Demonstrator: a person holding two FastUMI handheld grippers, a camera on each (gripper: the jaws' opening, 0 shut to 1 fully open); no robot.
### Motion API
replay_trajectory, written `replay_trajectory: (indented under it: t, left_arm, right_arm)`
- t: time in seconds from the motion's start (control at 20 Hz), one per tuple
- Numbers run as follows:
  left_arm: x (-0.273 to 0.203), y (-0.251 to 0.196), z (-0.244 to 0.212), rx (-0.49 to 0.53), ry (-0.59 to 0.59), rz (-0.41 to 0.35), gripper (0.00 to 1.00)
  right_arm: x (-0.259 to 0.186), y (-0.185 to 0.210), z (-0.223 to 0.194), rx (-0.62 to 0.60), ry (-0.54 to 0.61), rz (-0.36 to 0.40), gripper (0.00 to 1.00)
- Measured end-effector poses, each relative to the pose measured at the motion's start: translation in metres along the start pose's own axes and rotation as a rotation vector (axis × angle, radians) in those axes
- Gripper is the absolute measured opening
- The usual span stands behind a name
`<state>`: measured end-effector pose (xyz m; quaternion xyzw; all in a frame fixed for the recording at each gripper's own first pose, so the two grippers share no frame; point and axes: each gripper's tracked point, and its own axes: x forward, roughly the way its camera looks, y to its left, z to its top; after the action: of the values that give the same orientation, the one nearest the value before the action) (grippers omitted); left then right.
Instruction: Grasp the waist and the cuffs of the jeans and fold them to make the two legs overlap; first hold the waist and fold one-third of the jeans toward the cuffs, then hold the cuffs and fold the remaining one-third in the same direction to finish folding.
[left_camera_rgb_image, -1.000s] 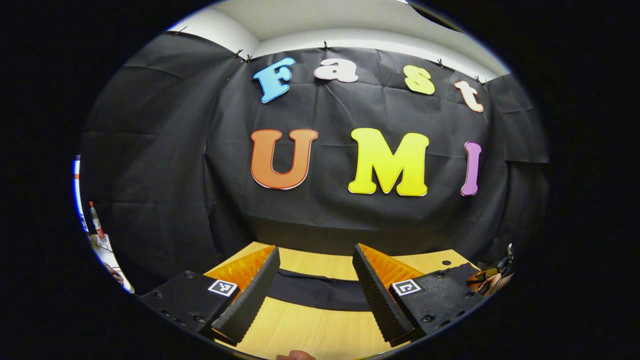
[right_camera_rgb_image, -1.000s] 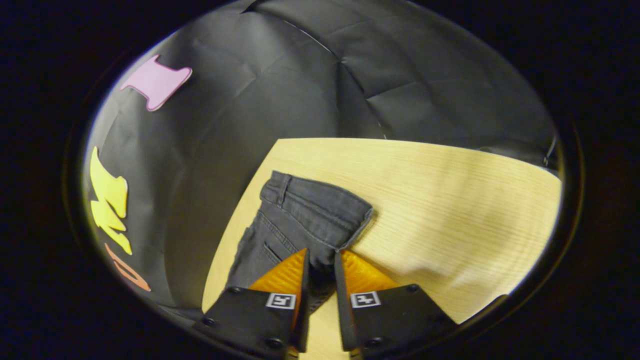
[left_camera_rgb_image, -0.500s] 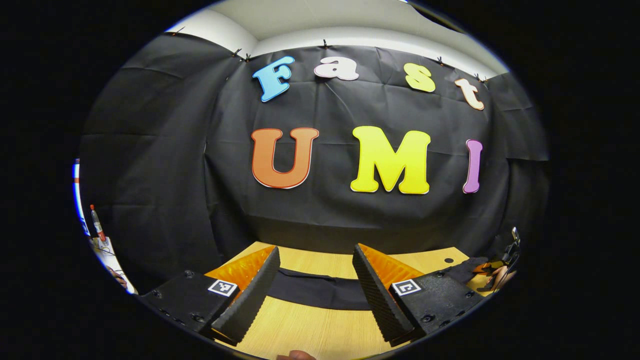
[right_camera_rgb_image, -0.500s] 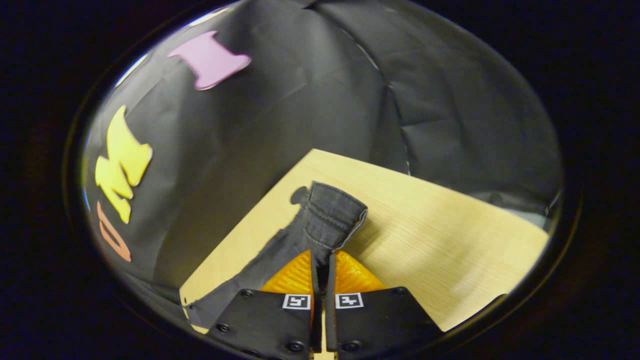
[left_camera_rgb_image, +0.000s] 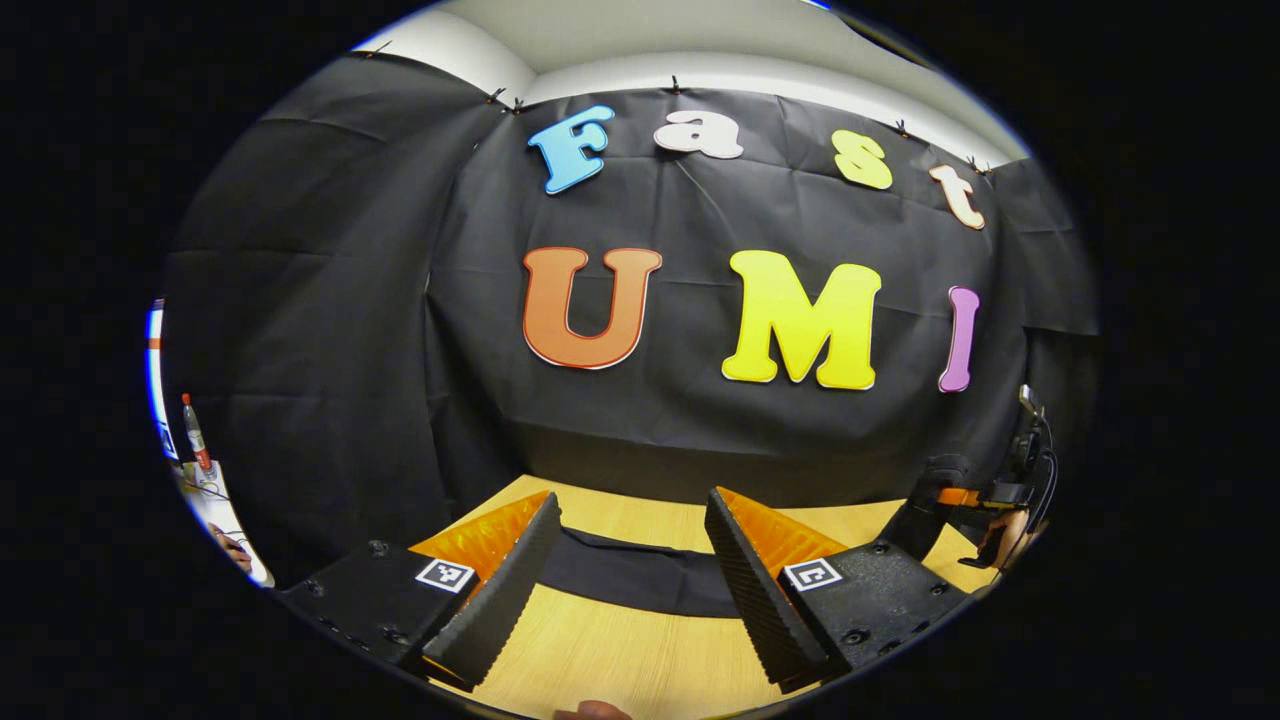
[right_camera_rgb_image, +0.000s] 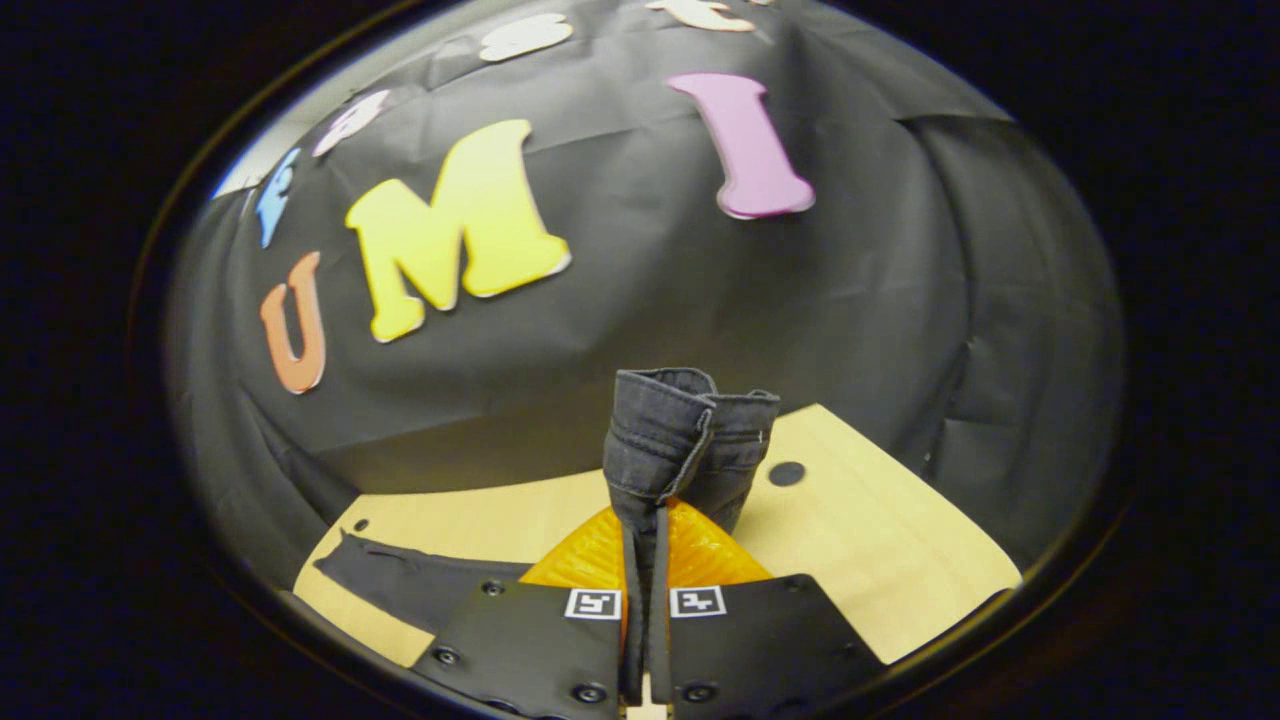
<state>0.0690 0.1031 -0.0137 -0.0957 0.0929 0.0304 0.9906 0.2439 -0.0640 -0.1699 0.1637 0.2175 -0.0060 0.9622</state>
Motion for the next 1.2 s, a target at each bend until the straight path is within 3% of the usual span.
replay_trajectory:
  t: [0.25, 0.3, 0.35, 0.55, 0.6, 0.9, 1.2]
  left_arm:
    - [-0.008, 0.025, -0.001, -0.027, -0.001, 0.047, 0.96]
    - [-0.008, 0.029, 0.0, -0.026, -0.004, 0.056, 0.96]
    - [-0.009, 0.034, -0.001, -0.025, -0.004, 0.065, 0.96]
    - [-0.017, 0.051, 0.001, -0.033, -0.005, 0.101, 0.96]
    - [-0.02, 0.055, -0.001, -0.03, -0.003, 0.112, 0.96]
    - [-0.037, 0.084, 0.003, -0.031, -0.002, 0.181, 0.96]
    - [-0.045, 0.101, 0.0, -0.057, 0.007, 0.222, 0.96]
  right_arm:
    - [0.024, 0.101, -0.026, -0.117, 0.024, 0.125, 0.07]
    - [0.029, 0.118, -0.035, -0.127, 0.038, 0.15, 0.03]
    - [0.034, 0.133, -0.045, -0.136, 0.053, 0.166, 0.0]
    - [0.053, 0.179, -0.095, -0.205, 0.116, 0.201, 0.04]
    - [0.057, 0.188, -0.111, -0.222, 0.142, 0.207, 0.0]
    - [0.074, 0.217, -0.196, -0.273, 0.26, 0.193, 0.04]
    - [0.076, 0.211, -0.262, -0.369, 0.344, 0.185, 0.0]
